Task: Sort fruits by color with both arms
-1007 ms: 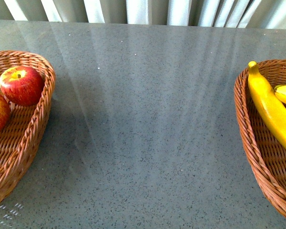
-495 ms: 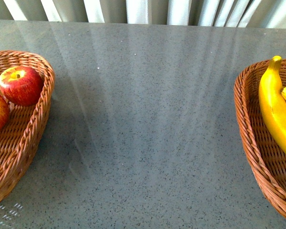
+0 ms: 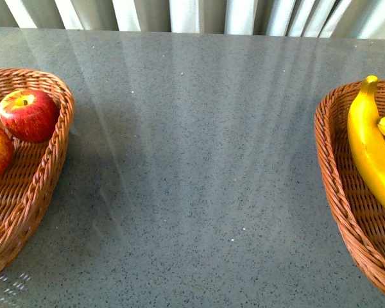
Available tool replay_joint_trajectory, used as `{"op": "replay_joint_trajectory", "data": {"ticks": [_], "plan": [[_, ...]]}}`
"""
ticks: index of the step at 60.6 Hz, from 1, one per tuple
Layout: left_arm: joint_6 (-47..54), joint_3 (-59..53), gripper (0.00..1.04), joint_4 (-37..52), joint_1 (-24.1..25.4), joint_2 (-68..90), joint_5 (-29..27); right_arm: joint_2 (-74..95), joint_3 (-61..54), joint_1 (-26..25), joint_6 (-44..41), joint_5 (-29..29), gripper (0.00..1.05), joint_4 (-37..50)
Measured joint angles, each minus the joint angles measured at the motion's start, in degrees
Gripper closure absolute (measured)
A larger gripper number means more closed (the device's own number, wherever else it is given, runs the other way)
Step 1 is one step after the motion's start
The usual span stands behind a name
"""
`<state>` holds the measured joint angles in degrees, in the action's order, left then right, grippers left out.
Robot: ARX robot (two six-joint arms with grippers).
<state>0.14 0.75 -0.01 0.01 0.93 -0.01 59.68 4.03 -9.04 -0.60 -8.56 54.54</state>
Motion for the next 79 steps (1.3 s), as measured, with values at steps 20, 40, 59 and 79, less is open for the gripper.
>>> {"op": "replay_joint_trajectory", "data": {"ticks": [20, 40, 59, 79], "plan": [[0.0, 0.0, 0.09, 0.0, 0.0, 0.0, 0.0, -17.4, -2.9, 7.5, 0.0, 8.0, 1.03, -14.0], [0.0, 0.0, 0.09, 0.0, 0.0, 0.0, 0.0, -30.1, -3.0, 8.8, 0.0, 8.4, 1.03, -25.4], [0.0, 0.0, 0.09, 0.0, 0.0, 0.0, 0.0, -38.9, -3.0, 8.8, 0.0, 8.4, 1.03, -33.8], [0.0, 0.0, 0.09, 0.0, 0.0, 0.0, 0.0, -45.8, -3.0, 8.8, 0.0, 8.4, 1.03, -40.6]]}}
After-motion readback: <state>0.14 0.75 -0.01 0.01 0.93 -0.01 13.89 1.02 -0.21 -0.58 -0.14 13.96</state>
